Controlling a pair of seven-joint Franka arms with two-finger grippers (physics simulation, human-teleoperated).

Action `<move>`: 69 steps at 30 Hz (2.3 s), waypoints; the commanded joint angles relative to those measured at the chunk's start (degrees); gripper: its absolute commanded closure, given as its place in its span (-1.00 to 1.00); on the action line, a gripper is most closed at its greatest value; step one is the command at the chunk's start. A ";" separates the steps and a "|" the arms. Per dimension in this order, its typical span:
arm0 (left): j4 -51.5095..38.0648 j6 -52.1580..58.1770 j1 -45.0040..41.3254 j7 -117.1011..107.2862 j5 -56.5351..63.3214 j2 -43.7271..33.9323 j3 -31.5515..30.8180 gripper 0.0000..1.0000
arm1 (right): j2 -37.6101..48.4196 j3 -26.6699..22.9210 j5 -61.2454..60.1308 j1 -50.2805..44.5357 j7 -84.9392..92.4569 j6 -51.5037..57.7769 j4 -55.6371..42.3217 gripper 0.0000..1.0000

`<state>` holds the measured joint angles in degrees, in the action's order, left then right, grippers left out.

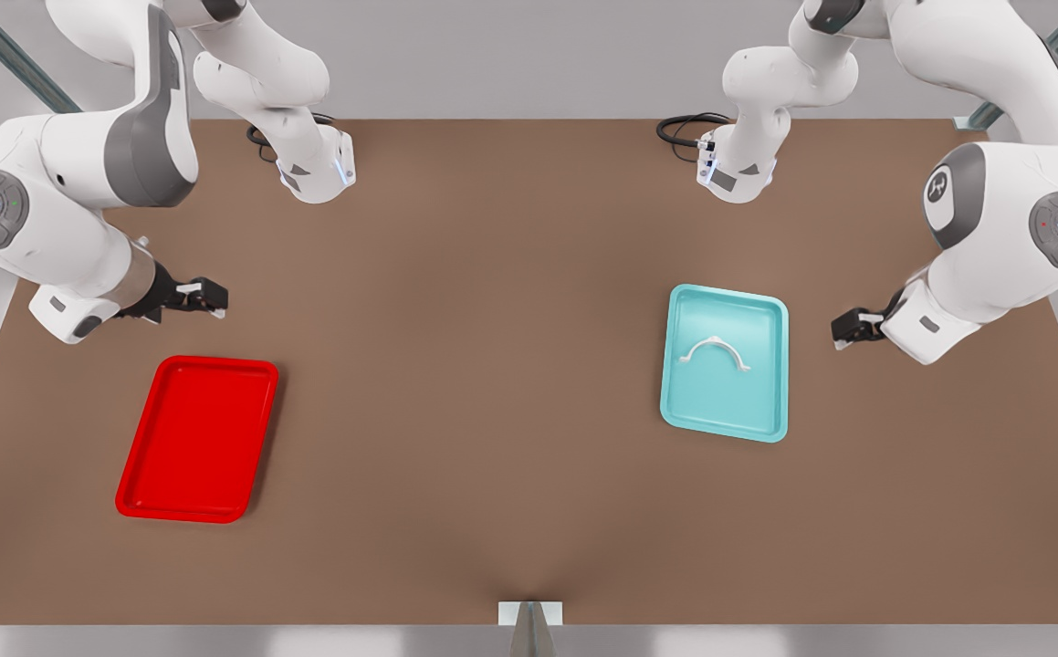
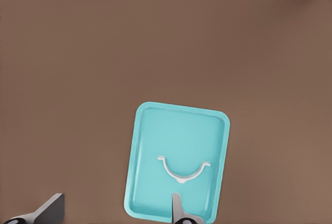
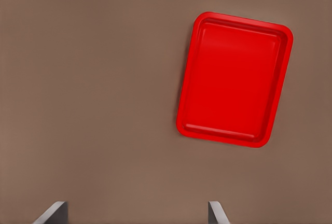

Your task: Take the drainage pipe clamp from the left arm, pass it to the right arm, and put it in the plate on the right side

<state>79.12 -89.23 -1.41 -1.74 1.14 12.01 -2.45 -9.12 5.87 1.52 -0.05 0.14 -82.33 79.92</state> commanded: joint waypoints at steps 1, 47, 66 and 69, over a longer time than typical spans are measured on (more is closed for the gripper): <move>-0.02 -2.17 0.00 -0.37 0.45 0.03 -0.01 -1.00 | 0.06 0.02 -0.02 -0.13 -0.32 -1.17 -0.03 -1.00; 57.82 -64.84 -2.81 -37.72 -1.22 7.94 -0.10 0.08 | -1.08 0.02 -1.26 1.45 0.47 -1.17 -1.34 -1.00; 58.17 -64.22 -2.81 -38.16 -1.31 6.18 -0.19 0.57 | -1.08 0.02 -1.26 1.45 0.56 -1.17 -1.26 -1.00; 54.65 -60.19 -3.25 -38.16 -5.79 4.25 -0.89 0.57 | -1.08 -0.07 -1.26 1.36 0.47 -1.17 -1.34 -1.00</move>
<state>134.72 -152.49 -4.56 -39.73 -2.18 16.55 -3.16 -10.26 5.83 0.30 1.38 0.61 -83.52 78.60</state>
